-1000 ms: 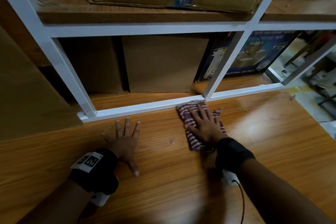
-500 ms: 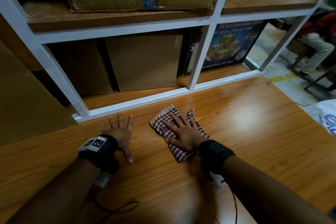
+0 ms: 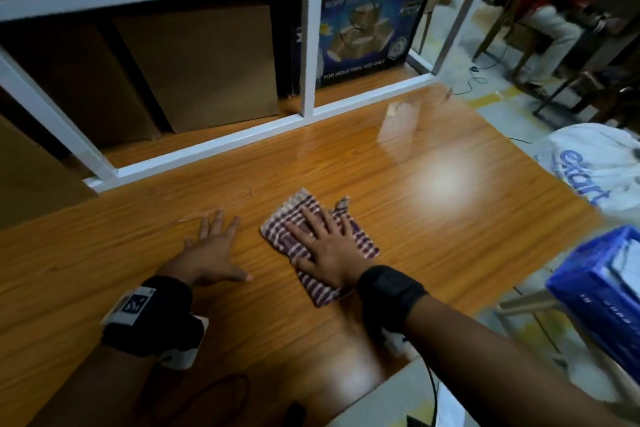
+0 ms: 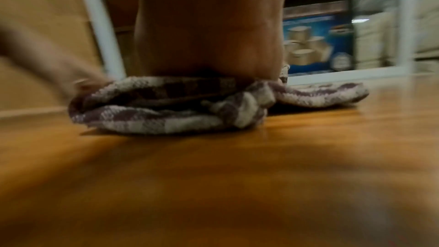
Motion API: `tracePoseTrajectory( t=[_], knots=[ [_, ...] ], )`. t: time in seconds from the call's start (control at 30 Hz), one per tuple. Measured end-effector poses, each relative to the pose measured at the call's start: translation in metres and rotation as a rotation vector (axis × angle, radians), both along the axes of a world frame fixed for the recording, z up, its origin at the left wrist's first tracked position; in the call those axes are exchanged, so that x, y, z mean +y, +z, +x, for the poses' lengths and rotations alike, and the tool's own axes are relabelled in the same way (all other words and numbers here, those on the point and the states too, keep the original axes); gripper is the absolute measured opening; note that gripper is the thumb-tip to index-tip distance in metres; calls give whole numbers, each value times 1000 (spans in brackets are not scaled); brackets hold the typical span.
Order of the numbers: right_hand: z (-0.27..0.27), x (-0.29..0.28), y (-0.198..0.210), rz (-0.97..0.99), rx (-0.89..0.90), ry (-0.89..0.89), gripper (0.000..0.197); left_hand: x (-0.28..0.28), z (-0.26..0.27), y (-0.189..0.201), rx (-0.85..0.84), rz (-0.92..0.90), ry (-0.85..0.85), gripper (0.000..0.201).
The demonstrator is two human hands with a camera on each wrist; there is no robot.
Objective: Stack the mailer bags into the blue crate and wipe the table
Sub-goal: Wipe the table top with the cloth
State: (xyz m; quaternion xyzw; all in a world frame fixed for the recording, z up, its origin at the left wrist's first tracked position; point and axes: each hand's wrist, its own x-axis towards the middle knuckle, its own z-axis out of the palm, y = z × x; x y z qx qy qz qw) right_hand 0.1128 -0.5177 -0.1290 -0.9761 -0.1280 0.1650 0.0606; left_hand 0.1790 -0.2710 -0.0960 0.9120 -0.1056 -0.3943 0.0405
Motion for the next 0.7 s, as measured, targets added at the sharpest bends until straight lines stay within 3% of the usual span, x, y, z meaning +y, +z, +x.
tracePoseTrajectory(
  t=[0.1,0.27,0.4,0.6,0.7],
  knots=[
    [-15,-39,2,-13,-15,-22,84,-5,-26,0,9,-1,-1,137],
    [-39,-156,1,8,-15,-372,76,-19,-88,-4,11,42,-11,143],
    [-66,-167,5,27,18,-466,75,-31,-131,-8,14,44,22,144],
    [-144,-63,5,28,-13,-23,71,-55,-175,-5,-22,63,58,146],
    [-168,-65,3,20,-16,89,71,-63,-195,-7,-45,70,76,146]
  ],
)
